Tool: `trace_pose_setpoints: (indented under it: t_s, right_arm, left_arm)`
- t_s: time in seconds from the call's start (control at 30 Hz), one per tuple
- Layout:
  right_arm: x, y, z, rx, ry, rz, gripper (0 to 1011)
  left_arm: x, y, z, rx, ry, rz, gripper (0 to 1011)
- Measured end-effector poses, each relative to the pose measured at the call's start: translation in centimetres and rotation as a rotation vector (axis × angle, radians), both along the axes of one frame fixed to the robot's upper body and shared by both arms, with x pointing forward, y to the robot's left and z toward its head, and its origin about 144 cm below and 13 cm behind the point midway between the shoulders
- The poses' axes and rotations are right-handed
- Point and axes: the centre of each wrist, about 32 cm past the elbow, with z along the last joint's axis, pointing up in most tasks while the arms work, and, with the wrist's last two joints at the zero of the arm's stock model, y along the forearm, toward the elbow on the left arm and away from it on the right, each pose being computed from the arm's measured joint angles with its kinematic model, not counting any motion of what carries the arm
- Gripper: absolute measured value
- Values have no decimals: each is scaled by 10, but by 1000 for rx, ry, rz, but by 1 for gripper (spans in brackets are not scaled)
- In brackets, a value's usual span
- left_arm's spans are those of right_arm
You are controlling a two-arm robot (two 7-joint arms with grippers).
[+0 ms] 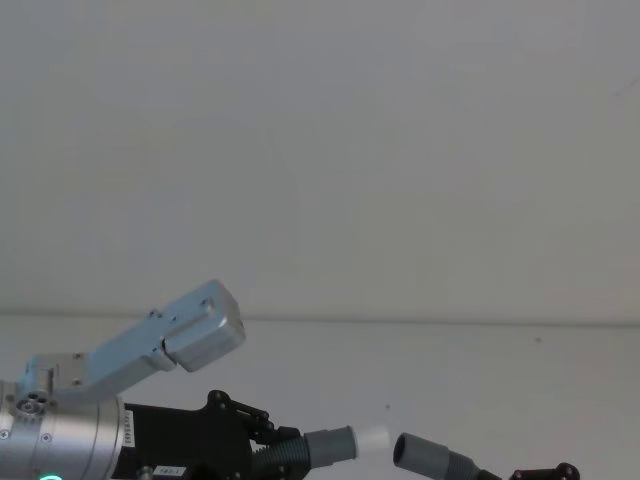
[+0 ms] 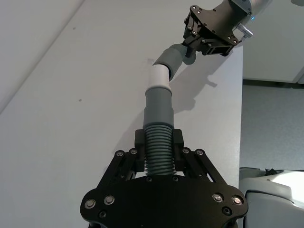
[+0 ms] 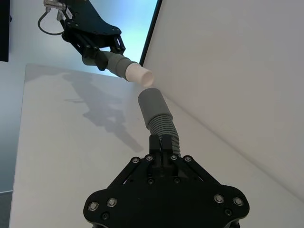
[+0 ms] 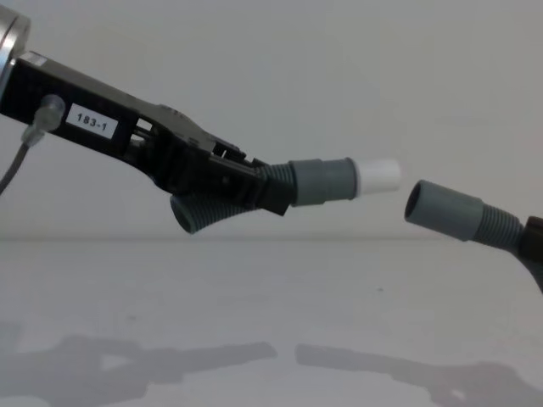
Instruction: Use both hands to pick up one end of the pipe from the table, align the ends, and insert them.
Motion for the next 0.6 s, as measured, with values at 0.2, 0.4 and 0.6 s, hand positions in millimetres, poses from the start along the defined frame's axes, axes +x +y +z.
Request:
trace_pose_setpoints:
  t_s: [0.2, 0.4, 0.6]
  right_arm:
    - [0, 0, 0, 0, 0, 1, 16]
    - [0, 0, 0, -1, 1, 2, 16]
    - [0, 0, 0, -1, 1, 2, 16]
  left_arm:
    - [2, 1, 1, 8, 15, -3, 294]
    - [4, 2, 2, 19, 21, 1, 294]
    - [8, 2, 3, 29, 27, 0, 294]
